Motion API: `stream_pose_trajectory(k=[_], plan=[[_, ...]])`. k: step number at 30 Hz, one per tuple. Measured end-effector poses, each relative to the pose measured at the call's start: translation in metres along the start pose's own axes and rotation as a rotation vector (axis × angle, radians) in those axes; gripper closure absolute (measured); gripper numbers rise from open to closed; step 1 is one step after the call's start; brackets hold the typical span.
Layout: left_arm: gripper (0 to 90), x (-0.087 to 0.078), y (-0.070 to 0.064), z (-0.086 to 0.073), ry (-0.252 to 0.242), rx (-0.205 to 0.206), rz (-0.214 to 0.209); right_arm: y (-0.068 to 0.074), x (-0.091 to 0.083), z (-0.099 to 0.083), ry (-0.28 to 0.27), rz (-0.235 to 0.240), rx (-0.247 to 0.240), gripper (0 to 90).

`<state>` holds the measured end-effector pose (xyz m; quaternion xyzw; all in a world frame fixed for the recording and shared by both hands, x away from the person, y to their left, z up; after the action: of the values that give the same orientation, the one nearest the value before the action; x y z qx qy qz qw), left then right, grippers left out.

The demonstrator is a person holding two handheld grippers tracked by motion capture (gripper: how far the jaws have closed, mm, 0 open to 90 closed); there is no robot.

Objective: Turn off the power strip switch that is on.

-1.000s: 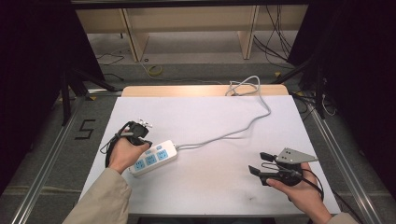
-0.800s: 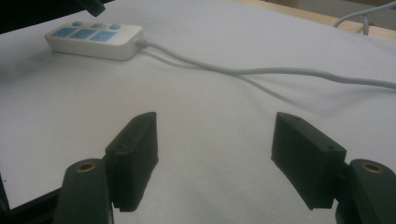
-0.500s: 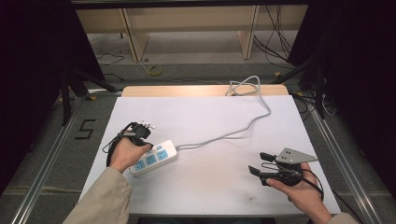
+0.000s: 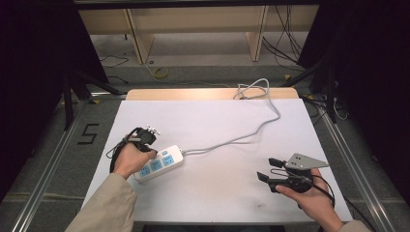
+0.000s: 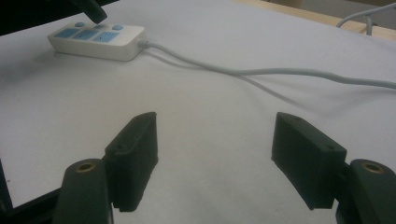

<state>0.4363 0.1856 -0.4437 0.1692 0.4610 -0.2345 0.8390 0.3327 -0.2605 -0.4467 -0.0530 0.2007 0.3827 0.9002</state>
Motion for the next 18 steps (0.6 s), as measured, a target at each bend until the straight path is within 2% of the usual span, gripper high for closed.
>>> stream_pose_trajectory(k=[7, 18], plan=[[90.0, 0.0018, 0.0001, -0.0009, 0.019, 0.017, 0.009, 0.0001, -0.0001, -0.0001, 0.0, 0.0, 0.002, 31.8], [90.0, 0.0034, 0.0008, -0.0017, 0.028, 0.017, 0.005, 0.0004, 0.0001, -0.0002, 0.002, 0.002, -0.001, 31.8]])
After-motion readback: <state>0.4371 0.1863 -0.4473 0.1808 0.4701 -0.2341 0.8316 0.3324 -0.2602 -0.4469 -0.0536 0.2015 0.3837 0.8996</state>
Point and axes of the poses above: each handheld gripper's, and its own axes: x roughly forward along the jaws, z roughly out of its top, y roughly to its left, the point moved 1 cm from there along x, roughly forward along the jaws, and after that the axes turned 6 degrees about -y, right-handed, at the moved point
